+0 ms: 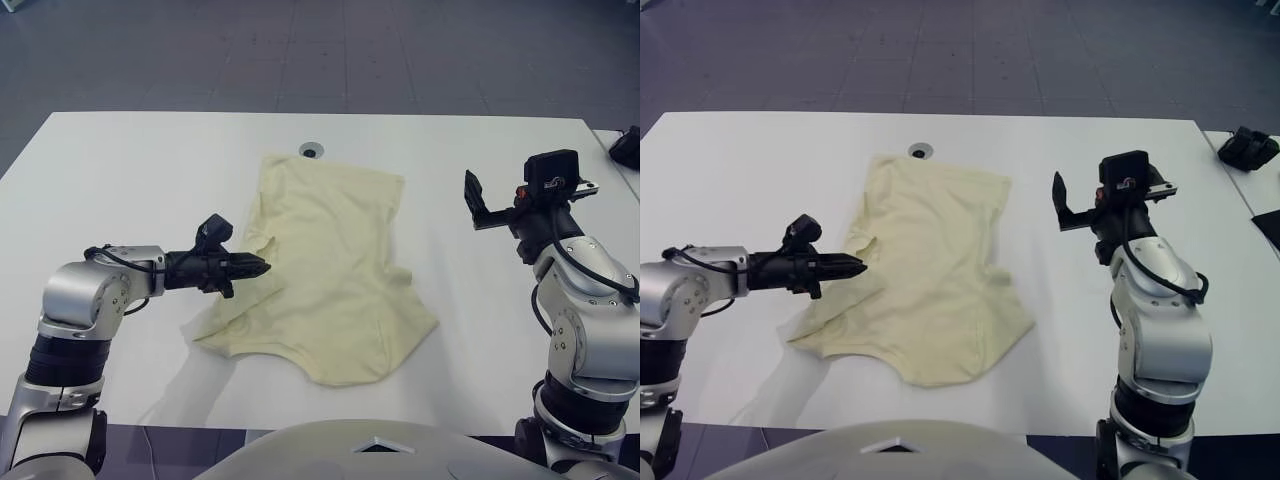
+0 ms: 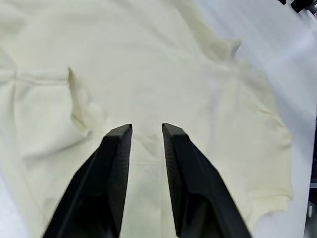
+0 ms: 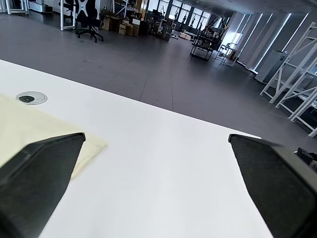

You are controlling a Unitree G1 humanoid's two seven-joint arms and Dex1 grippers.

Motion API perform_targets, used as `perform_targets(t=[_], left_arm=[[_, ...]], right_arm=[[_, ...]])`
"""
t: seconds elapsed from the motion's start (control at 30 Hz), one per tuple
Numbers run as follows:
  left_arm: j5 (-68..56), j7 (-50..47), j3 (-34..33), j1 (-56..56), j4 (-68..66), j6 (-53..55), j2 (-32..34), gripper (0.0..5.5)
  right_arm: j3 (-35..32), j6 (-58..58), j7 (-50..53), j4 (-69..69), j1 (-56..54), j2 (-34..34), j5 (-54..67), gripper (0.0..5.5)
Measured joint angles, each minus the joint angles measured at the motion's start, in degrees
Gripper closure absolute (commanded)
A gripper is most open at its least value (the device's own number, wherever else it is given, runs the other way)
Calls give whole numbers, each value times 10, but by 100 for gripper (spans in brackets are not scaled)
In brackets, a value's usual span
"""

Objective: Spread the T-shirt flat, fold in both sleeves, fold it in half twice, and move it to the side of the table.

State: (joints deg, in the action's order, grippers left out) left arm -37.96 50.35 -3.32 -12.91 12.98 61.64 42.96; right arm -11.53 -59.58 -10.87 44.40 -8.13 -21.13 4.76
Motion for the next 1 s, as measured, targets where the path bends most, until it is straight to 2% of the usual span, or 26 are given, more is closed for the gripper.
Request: perform_targets(t=[0.13, 0.23, 0.33, 0.53, 0.73, 1.0], left_arm=[[-40, -43, -85, -19, 3, 21, -15, 312], [-38, -123, -147, -33, -17, 24, -36, 258], [-38, -186, -187, -16, -3, 40, -59, 211], [-43, -261, -201, 9, 47, 63, -96, 109], [-48, -269, -173, -6, 59, 73, -104, 11], [-48, -269, -156, -6, 58, 73, -104, 10]], right_arm=[[-50, -68, -26, 39, 33, 19, 49, 10], [-97, -167, -55, 98, 101, 61, 99, 10], [-109, -243, -90, 137, 161, 67, 138, 10], [-99, -316, -130, 147, 237, 47, 180, 10], [-60, -310, -106, 130, 247, 95, 180, 102], [-46, -283, -98, 119, 263, 96, 182, 240]])
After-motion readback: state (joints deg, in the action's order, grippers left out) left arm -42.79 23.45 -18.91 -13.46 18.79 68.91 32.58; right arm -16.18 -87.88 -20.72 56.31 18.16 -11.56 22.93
